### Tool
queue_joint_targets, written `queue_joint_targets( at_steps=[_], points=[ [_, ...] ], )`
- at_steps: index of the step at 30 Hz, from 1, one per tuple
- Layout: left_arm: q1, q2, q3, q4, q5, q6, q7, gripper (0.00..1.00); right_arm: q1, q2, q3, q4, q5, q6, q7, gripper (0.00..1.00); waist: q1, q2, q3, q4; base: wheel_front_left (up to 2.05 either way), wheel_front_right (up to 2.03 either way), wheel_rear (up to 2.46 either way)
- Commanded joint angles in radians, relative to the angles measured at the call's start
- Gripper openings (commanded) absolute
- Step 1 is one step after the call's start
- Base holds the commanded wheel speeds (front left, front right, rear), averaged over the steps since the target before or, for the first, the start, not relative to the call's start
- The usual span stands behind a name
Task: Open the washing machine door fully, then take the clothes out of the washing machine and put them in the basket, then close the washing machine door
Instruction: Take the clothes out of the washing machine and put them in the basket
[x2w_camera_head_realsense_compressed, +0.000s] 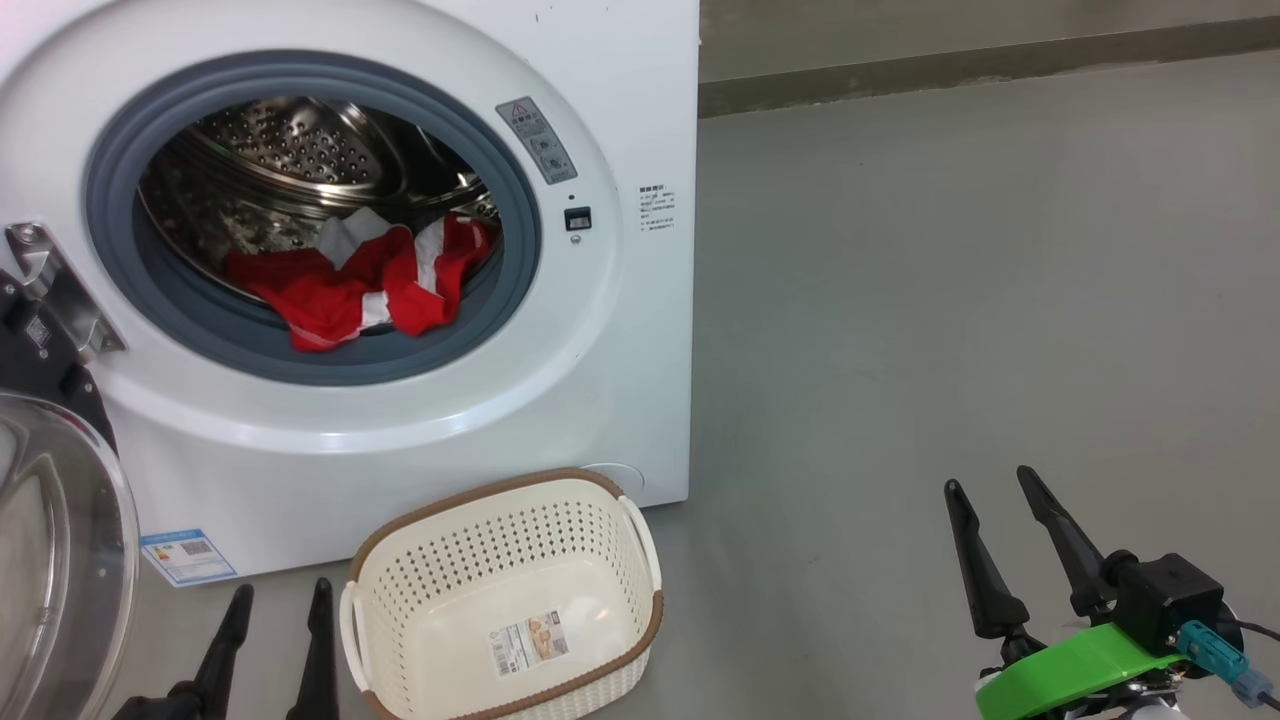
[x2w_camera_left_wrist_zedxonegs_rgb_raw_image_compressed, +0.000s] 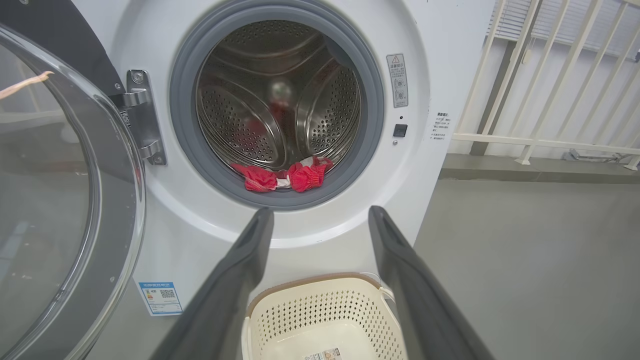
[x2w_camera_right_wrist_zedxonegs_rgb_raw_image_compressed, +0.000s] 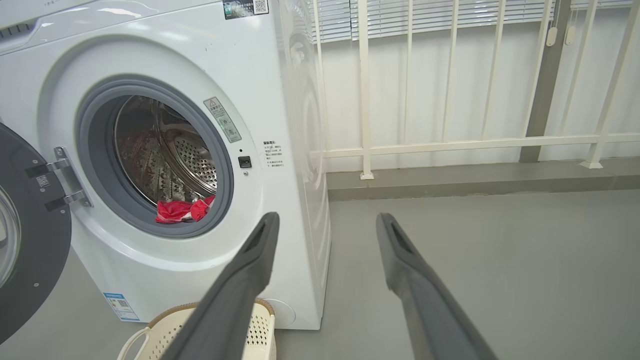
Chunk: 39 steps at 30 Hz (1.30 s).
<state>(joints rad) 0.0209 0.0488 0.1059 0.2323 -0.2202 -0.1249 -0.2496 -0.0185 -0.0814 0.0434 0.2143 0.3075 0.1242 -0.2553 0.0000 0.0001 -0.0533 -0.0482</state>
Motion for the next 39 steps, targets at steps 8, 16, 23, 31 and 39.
queue_joint_targets(
  at_steps=[8,16,23,31,39],
  points=[
    [-0.029,0.007,0.038,-0.025,0.022,-0.002,-0.012,1.00,-0.021,-0.004,0.026,-0.020,0.008,0.007,-0.006,1.00,0.0000,-0.0001,0.005,-0.006,0.93,-1.26,0.33],
    [-0.039,0.005,0.029,-0.050,0.020,-0.004,-0.012,1.00,-0.021,-0.002,0.028,-0.019,0.013,0.007,-0.006,1.00,0.0000,-0.0001,0.011,-0.005,1.95,-1.89,-0.06],
    [-0.026,0.004,0.021,-0.062,0.012,-0.005,-0.012,1.00,-0.023,-0.002,0.028,-0.020,0.013,0.007,-0.006,1.00,0.0000,-0.0001,0.017,-0.003,1.19,-1.19,0.00],
    [-0.024,0.003,0.017,-0.056,0.012,-0.006,-0.012,1.00,-0.025,-0.002,0.030,-0.019,0.013,0.007,-0.006,1.00,0.0000,-0.0001,0.020,-0.005,0.23,-0.23,0.00],
    [-0.026,0.003,0.023,-0.052,0.018,-0.006,-0.012,1.00,-0.028,-0.002,0.031,-0.016,0.013,0.007,-0.006,1.00,0.0000,-0.0001,0.019,-0.011,0.00,0.00,0.00]
  ],
)
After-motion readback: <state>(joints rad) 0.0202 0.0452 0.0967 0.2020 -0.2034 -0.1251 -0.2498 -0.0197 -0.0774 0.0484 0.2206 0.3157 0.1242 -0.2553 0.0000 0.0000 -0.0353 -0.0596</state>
